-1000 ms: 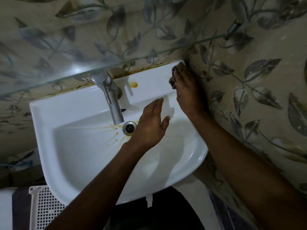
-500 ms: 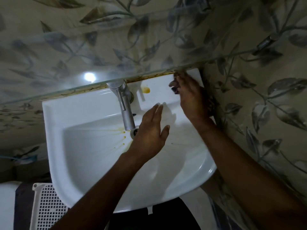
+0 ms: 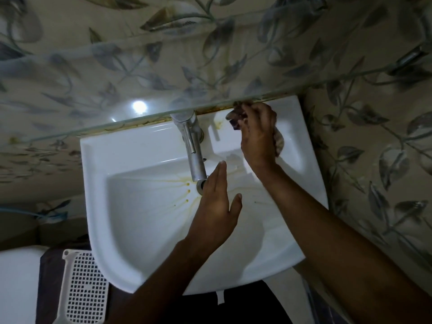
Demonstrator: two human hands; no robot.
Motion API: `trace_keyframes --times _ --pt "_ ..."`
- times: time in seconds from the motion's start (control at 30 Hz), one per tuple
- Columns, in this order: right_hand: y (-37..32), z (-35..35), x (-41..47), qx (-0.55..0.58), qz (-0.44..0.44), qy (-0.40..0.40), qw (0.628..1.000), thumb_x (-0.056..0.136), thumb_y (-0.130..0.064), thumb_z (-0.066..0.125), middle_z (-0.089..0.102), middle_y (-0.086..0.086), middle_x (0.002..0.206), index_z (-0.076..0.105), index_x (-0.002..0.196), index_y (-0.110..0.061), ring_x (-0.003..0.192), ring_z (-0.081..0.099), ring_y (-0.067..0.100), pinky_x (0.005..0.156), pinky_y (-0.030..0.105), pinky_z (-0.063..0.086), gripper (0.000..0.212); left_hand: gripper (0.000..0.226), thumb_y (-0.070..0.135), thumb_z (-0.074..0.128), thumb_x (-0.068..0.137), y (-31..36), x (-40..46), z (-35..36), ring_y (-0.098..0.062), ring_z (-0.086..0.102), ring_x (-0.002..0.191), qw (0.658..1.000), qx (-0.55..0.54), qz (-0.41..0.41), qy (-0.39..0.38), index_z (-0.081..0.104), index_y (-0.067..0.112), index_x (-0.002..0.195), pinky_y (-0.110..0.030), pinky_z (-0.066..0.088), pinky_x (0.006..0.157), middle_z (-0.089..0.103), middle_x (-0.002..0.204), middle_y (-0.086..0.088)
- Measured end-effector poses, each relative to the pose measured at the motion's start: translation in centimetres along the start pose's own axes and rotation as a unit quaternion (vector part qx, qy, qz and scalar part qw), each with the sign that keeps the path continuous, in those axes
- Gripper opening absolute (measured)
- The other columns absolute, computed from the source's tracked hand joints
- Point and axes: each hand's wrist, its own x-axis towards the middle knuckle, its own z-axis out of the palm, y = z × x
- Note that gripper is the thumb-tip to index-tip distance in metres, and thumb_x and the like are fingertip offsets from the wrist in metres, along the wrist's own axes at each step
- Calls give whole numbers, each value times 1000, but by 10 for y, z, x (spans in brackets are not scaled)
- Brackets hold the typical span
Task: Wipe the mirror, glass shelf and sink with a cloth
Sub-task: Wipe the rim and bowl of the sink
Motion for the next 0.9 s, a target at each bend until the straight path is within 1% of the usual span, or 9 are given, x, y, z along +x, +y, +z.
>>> trace_keyframes --times 0.1,0.2,0.33,0.37,0.47,0.6,0.67,0.8,0.9 --pt "-19 11 4 30 -25 -8 999 92 1 59 61 16 127 64 126 -2 117 55 35 100 45 47 35 74 30 52 100 -8 -3 -3 -13 15 150 1000 -7 -18 -5 7 25 158 -34 22 121 16 164 3" --pt "-35 18 0 89 -128 -112 981 89 5 62 66 20 121 67 120 4 113 60 37 101 44 49 32 74 30 53 99 -14 -8 -6 -12 17 149 999 -12 -36 -7 7 28 157 -26 20 118 18 163 2" --pt "-19 2 19 107 -148 -192 964 92 1 62 66 16 124 67 123 0 118 58 31 106 24 39 31 75 32 53 99 -18 -13 -9 -12 15 149 998 -11 -54 -7 6 30 157 -24 16 116 19 162 2" --pt "-16 0 24 97 -146 -192 966 93 2 61 64 15 127 66 125 -1 121 56 31 108 25 37 33 75 33 53 99 -18 -15 -10 -11 15 149 998 -11 -54 -6 7 29 158 -24 16 116 20 162 2" --pt "-35 10 24 59 -152 -159 974 91 5 56 62 18 129 65 125 1 121 53 39 107 39 41 35 73 31 53 99 -19 -19 -11 -11 12 150 998 -8 -54 -3 10 26 158 -22 13 116 20 163 2" --pt "-44 12 20 60 -187 -197 961 91 3 55 66 14 122 69 112 1 115 54 37 99 40 45 26 73 28 54 99 -20 -25 -11 -8 9 150 998 -6 -58 -7 11 21 158 -10 5 112 18 163 4" --pt "-31 3 23 52 -187 -221 956 91 4 55 65 10 123 68 115 -2 118 52 33 100 40 44 27 74 28 54 99 -20 -26 -12 -6 8 150 999 -3 -52 -11 11 20 158 -6 2 110 16 164 5" --pt "-16 -11 16 61 -202 -262 942 93 1 58 67 7 118 71 115 -6 112 52 26 99 24 37 27 74 30 53 99 -20 -25 -16 -11 8 152 998 -15 -54 -9 9 23 158 -29 14 122 16 164 1" --pt "-18 -6 28 114 -132 -243 954 89 8 60 66 16 119 70 117 0 115 55 30 99 14 36 30 74 31 53 99 -20 -23 -19 -13 11 152 998 -15 -54 -12 9 24 158 -31 17 122 17 164 0"
